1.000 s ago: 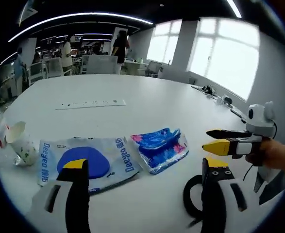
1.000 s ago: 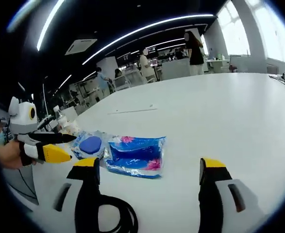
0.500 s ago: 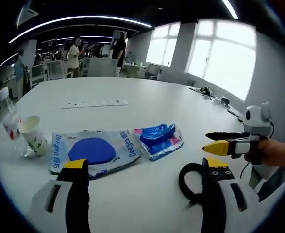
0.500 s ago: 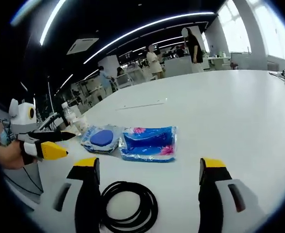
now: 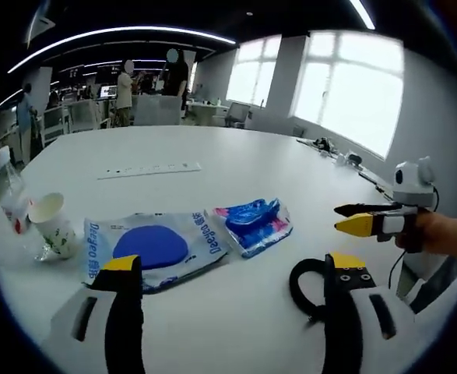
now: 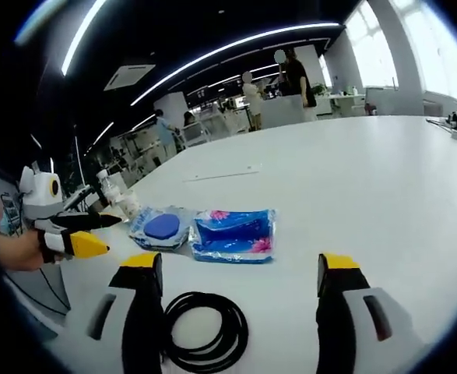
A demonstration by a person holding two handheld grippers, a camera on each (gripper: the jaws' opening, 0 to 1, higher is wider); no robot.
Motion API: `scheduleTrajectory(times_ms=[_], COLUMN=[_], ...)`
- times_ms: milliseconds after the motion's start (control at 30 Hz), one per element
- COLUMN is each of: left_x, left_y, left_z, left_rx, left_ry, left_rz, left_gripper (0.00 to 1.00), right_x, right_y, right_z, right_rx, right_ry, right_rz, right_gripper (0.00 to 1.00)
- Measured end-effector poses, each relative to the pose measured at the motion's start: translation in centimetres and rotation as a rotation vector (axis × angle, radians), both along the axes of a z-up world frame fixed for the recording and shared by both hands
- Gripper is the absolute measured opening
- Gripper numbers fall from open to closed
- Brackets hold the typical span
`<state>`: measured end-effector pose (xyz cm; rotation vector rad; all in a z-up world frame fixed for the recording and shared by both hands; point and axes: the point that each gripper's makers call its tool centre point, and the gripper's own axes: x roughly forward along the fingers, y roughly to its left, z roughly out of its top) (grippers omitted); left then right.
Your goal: Arrange the tabletop items into an orderly group along one side of the table until the central work area is clear of visible clutter.
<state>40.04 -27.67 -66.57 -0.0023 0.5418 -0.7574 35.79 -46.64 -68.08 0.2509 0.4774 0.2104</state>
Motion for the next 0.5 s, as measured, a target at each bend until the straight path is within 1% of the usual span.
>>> scheduleTrajectory(times_ms=[67,133,200,300,333,400,433,500], left_x=[-0.2,-0.7,-1.2,-2.3,-2.4,-2.9,-3.3,-4.0], left_y=[0.5,1.4,2.2,3.8,4.6,6.2,7.1,8.5], left_z=[0.1,0.2,0.1,-0.1,-0.2,-0.5,-0.5,-0.5], left_rx=[0.012,0.043,0.071,0.092,0.095,0.086,0.075,0.080], left_ry=[-0.011,-0.033,-0.049,-0.051,-0.046,-0.013,-0.008,-0.012], left_rz=[-0.010,-0.029,-0.042,-0.045,-0.031,0.014,0.034,0.054], left_gripper=[1.00,1.00,1.00,1.00,1.00,1.00,1.00,1.00], right_x=[-0.4,-1.2,-1.8,-2.7,-3.0,-3.6,-4.1,-4.8], right_y=[0.3,1.4,2.0,3.1,3.4,4.0,4.4,5.0], right_z=[0.0,-0.1,-0.2,-0.5,-0.6,-0.9,-1.3,-1.8], right_rx=[0.001,0.002,-0.004,-0.008,-0.006,-0.005,-0.010,-0.010], right_ry=[0.006,0.024,0.030,0.043,0.048,0.056,0.066,0.077], right_rz=[0.007,0.052,0.072,0.109,0.115,0.129,0.133,0.137], right_gripper=[0.80,0.79,0.78,0.77,0.76,0.75,0.74,0.73])
